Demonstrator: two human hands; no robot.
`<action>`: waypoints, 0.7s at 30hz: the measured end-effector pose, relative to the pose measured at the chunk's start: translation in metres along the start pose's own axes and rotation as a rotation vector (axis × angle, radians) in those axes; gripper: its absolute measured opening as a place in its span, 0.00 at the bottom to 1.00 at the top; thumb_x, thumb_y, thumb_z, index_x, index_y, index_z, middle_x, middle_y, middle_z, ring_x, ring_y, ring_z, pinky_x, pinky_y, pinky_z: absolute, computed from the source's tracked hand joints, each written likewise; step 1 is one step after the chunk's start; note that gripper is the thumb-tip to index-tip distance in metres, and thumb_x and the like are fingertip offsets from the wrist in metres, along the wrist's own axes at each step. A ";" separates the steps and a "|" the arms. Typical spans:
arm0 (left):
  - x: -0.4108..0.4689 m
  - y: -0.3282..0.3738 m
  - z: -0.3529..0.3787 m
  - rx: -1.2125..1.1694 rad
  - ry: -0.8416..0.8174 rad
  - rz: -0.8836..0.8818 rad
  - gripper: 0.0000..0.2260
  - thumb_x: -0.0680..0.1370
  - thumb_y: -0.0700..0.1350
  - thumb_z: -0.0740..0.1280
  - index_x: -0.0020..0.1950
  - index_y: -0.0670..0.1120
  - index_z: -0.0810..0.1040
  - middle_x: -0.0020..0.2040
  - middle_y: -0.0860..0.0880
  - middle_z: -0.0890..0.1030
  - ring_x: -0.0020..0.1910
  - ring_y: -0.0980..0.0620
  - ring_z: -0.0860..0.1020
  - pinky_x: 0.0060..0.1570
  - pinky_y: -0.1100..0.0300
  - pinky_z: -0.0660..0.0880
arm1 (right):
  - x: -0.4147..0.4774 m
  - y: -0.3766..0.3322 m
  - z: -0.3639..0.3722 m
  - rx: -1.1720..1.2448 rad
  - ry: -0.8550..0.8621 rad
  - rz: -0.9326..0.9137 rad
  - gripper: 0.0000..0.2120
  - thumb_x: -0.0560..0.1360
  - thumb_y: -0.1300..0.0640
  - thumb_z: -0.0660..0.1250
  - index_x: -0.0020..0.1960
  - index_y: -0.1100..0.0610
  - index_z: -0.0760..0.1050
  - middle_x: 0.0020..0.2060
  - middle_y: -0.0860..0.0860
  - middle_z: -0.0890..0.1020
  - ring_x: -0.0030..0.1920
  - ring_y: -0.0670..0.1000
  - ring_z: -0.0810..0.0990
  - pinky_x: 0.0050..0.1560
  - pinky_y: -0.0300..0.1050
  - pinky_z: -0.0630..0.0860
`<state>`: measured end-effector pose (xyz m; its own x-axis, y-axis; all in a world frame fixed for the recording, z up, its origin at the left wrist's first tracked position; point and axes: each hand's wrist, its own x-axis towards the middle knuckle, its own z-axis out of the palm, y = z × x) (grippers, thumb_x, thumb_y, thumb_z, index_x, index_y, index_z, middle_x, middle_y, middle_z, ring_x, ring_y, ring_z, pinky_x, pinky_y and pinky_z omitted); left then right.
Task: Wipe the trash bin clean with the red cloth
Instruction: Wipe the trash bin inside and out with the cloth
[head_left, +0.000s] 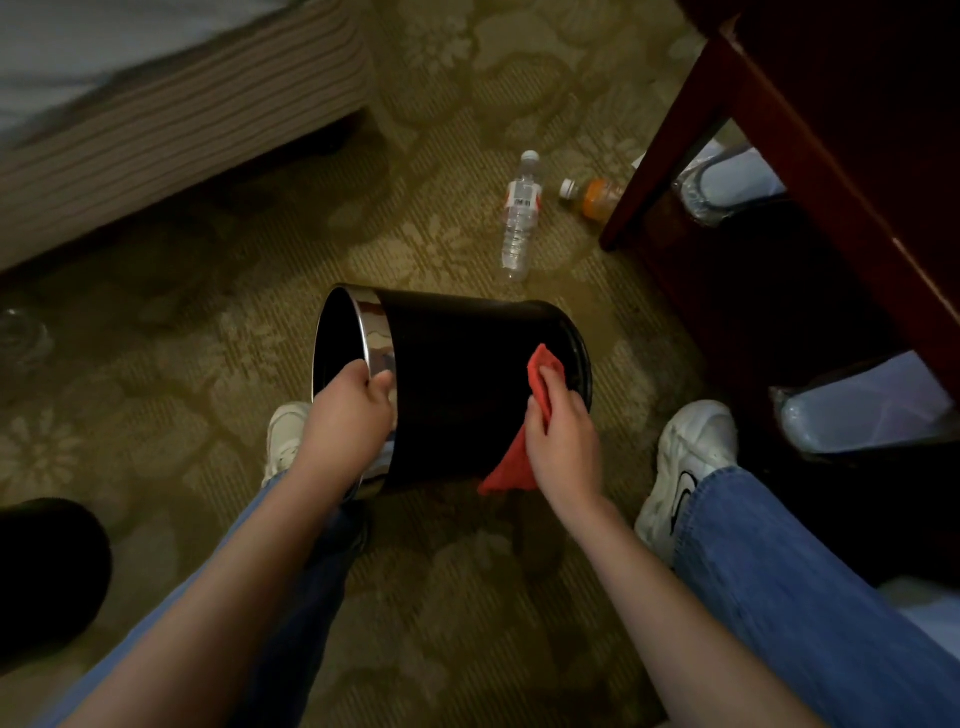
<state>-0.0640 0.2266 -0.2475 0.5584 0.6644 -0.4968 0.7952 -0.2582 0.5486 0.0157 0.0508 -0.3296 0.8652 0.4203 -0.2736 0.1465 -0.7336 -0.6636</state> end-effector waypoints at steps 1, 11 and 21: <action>0.000 0.000 0.001 -0.006 0.005 0.002 0.11 0.82 0.46 0.56 0.51 0.40 0.73 0.36 0.49 0.72 0.36 0.50 0.71 0.41 0.54 0.70 | 0.005 0.002 0.000 -0.032 0.000 -0.012 0.22 0.81 0.53 0.56 0.74 0.49 0.60 0.56 0.51 0.74 0.47 0.51 0.78 0.40 0.42 0.73; -0.002 -0.002 0.010 -0.090 0.056 0.058 0.12 0.82 0.47 0.56 0.51 0.38 0.72 0.39 0.44 0.74 0.35 0.51 0.72 0.39 0.53 0.71 | 0.089 0.022 -0.015 -0.194 -0.129 -0.032 0.21 0.80 0.57 0.57 0.73 0.53 0.64 0.57 0.57 0.65 0.50 0.58 0.73 0.53 0.48 0.72; 0.008 -0.005 0.013 -0.256 0.174 0.017 0.11 0.83 0.47 0.53 0.52 0.42 0.72 0.44 0.44 0.76 0.44 0.46 0.76 0.46 0.50 0.73 | 0.068 0.017 -0.013 -0.150 -0.138 -0.146 0.23 0.79 0.57 0.58 0.74 0.52 0.63 0.58 0.54 0.67 0.52 0.53 0.71 0.51 0.45 0.71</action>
<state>-0.0607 0.2242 -0.2629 0.5052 0.7771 -0.3755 0.6882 -0.1002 0.7186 0.0826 0.0601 -0.3504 0.7575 0.5891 -0.2815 0.3437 -0.7264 -0.5952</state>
